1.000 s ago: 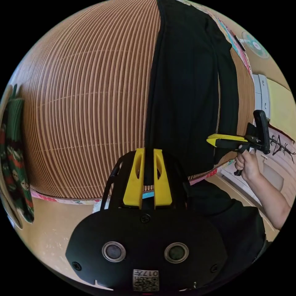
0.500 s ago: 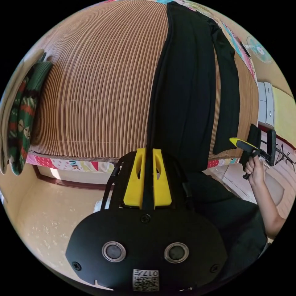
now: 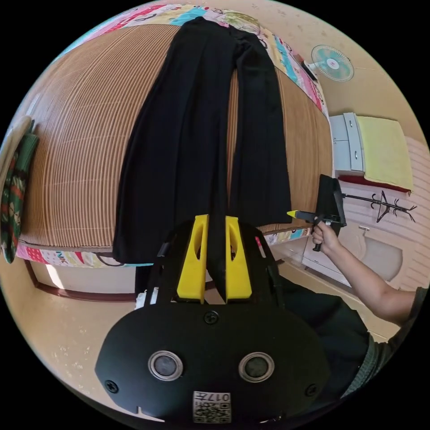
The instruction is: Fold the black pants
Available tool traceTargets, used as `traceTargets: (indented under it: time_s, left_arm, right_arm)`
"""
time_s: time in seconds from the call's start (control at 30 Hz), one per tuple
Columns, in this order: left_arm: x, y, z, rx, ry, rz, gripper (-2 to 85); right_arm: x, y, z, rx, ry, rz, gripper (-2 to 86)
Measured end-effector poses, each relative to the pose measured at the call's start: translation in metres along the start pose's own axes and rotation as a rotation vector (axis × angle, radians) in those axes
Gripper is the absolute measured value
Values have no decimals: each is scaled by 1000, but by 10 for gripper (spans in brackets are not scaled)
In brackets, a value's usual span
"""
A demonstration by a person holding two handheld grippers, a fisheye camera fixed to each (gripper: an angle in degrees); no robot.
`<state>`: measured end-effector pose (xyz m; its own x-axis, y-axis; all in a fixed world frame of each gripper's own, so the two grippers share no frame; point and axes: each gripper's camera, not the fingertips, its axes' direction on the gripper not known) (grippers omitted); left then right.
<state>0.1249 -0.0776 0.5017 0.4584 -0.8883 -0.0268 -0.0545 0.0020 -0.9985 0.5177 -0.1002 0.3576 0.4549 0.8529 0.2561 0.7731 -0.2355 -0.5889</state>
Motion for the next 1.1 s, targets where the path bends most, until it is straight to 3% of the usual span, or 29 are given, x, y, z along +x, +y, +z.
traceTargets:
  time_s: [0.23, 0.47, 0.53, 0.67, 0.73, 0.8, 0.83, 0.97, 1.1]
  left_arm:
    - [105, -35, -12, -52, 280, 188, 138]
    - [167, -90, -5, -244, -28, 309, 173]
    - [171, -83, -4, -276, -52, 385, 131]
    - [146, -62, -23, -198, -90, 356, 24]
    - [121, -52, -33, -175, -23, 268, 8]
    - [103, -48, -38, -182, 24, 215, 4]
    - [94, -46, -42, -185, 52, 185, 2]
    - [74, -46, -53, -188, 128, 131, 0]
    - [63, -47, -66, -202, 149, 124, -1]
  right_arm:
    - [-85, 42, -58, 40, -30, -224, 26]
    - [-187, 32, -55, -139, 29, -563, 23]
    - [-192, 26, -50, -222, 8, -600, 24]
    - [-171, -11, -36, -656, -47, -761, 26]
    - [-147, -51, -37, -784, 63, -732, 25]
    - [-115, -139, -60, -662, 258, -573, 30]
    - [-110, -165, -68, -614, 259, -522, 33]
    - [-107, -319, -122, -113, 74, -278, 90]
    - [-107, -393, -121, 232, 88, -29, 131]
